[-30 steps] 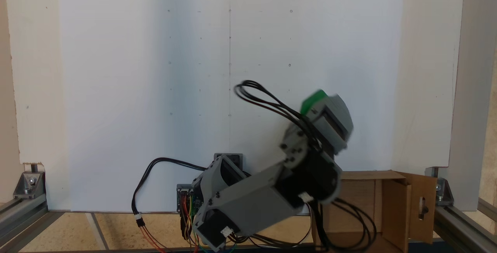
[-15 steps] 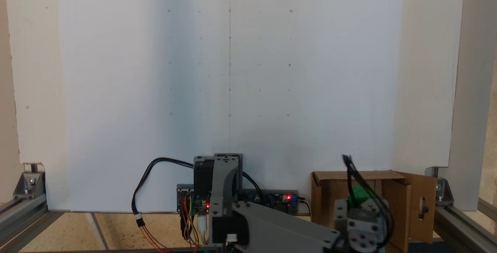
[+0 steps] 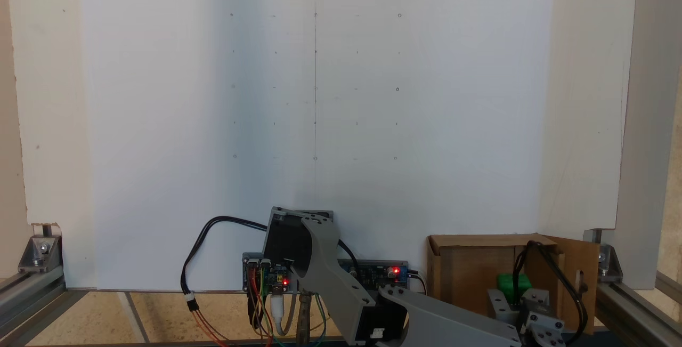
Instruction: Grasp a green dice and put it in the bin.
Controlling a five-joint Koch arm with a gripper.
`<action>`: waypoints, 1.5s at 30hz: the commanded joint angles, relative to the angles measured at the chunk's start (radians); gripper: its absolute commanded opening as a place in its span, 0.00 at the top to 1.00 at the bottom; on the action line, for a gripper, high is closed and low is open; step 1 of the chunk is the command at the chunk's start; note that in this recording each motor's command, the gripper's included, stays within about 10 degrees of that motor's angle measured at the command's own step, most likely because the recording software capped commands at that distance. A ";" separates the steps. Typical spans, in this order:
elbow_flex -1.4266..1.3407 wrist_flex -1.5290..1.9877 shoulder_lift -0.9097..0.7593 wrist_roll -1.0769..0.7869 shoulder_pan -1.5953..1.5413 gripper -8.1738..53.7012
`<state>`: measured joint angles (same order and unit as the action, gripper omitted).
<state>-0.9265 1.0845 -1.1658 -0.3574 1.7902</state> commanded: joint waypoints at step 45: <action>-0.140 -0.092 -0.600 0.347 -1.312 0.16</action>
<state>-1.0784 1.0324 -1.7119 -0.0522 0.5400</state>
